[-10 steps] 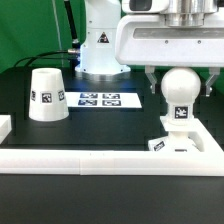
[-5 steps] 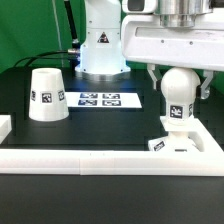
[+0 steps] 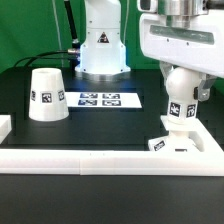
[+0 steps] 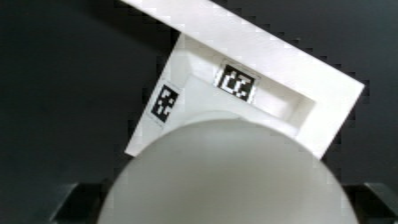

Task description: Assemble lamp

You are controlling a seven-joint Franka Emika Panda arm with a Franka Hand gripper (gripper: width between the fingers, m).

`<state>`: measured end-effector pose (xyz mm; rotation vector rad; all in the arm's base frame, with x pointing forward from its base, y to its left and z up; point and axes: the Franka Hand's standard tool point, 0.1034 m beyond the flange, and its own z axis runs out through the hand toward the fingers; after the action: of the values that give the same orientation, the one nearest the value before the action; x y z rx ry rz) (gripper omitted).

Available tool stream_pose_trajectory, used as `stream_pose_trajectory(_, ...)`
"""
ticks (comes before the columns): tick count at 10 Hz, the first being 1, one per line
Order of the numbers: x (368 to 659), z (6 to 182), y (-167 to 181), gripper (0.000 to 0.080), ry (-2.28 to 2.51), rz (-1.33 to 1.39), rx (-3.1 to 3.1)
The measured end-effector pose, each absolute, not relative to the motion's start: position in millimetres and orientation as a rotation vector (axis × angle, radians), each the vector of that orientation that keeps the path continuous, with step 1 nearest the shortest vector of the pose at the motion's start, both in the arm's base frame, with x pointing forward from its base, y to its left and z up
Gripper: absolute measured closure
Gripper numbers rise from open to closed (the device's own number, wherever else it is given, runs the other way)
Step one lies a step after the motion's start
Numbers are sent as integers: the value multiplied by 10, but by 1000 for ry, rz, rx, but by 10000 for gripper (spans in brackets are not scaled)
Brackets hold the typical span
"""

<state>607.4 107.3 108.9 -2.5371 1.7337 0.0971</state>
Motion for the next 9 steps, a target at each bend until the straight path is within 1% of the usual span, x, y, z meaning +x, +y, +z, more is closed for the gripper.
stream_pose_trajectory(3,6072,1088,1090,212,1835,110,-2459)
stream_pose_trajectory(4,6071,1087,1093,124,1808,109,-2478)
stream_pose_trajectory(5,6071,1086,1092,107,1760,107,-2511)
stream_pose_trajectory(6,6071,1086,1087,107,1692,104,-2555)
stream_pose_trajectory(9,6049,1078,1082,101,1229,95,-2806)
